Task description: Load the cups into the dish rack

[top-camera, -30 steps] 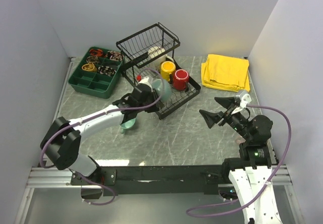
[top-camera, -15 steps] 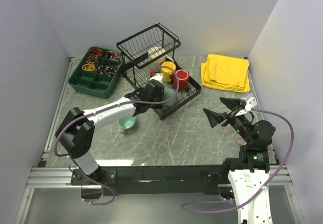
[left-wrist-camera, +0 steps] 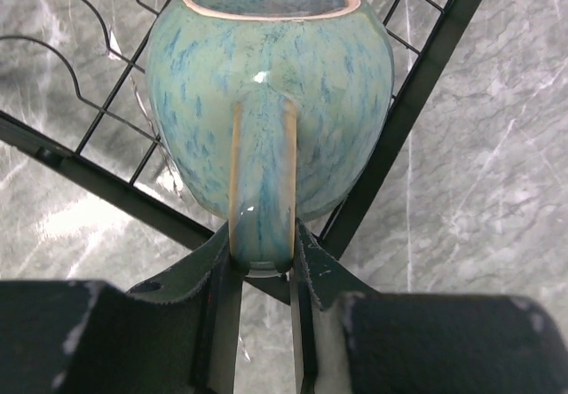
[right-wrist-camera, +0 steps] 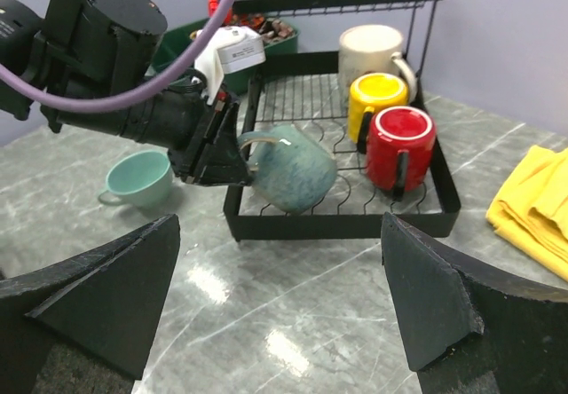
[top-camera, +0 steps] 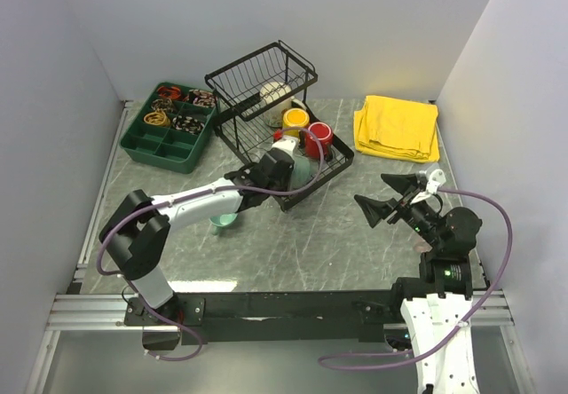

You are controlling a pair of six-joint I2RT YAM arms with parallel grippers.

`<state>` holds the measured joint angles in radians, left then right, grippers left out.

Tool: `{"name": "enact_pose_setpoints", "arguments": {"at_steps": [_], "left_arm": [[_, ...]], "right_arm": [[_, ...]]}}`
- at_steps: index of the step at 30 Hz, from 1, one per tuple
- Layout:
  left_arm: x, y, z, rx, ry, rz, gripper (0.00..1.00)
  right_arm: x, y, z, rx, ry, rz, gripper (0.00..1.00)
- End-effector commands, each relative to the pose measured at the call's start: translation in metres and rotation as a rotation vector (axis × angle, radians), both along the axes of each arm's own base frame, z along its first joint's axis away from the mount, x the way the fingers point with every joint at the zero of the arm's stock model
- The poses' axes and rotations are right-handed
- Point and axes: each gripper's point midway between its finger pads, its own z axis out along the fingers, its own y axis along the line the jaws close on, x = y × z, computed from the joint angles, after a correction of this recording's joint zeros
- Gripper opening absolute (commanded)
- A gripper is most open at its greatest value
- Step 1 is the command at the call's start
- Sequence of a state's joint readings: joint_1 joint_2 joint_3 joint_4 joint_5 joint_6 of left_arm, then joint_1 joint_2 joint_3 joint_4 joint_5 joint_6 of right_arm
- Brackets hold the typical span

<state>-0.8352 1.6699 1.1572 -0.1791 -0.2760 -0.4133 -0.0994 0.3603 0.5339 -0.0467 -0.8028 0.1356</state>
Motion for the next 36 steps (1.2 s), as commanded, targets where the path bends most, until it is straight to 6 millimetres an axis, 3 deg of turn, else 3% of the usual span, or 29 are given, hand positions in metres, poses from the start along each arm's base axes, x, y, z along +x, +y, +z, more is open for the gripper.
{"name": "enact_pose_setpoints", "arguments": {"at_steps": [1,12,17,24,32,36], "left_arm": [[-0.004,0.002,-0.005,0.027,-0.055,-0.042,0.01],[-0.005,0.016,-0.045,0.160,-0.053,-0.076,0.05],[-0.003,0.017,-0.045,0.163,-0.049,-0.053,0.28],[0.000,0.017,-0.039,0.164,-0.036,-0.041,0.49],[-0.003,0.029,-0.052,0.154,0.025,-0.036,0.50],[-0.008,0.031,-0.045,0.119,0.021,-0.052,0.52]], "right_arm": [[0.000,0.005,-0.005,-0.021,0.006,0.053,1.00],[0.001,0.007,-0.012,-0.014,0.018,0.064,1.00],[0.000,0.007,-0.014,-0.012,0.021,0.070,1.00],[0.001,0.009,-0.016,-0.013,0.038,0.086,1.00],[0.002,0.009,-0.018,-0.013,0.046,0.085,1.00],[0.004,0.009,-0.019,-0.012,0.054,0.086,1.00]]}}
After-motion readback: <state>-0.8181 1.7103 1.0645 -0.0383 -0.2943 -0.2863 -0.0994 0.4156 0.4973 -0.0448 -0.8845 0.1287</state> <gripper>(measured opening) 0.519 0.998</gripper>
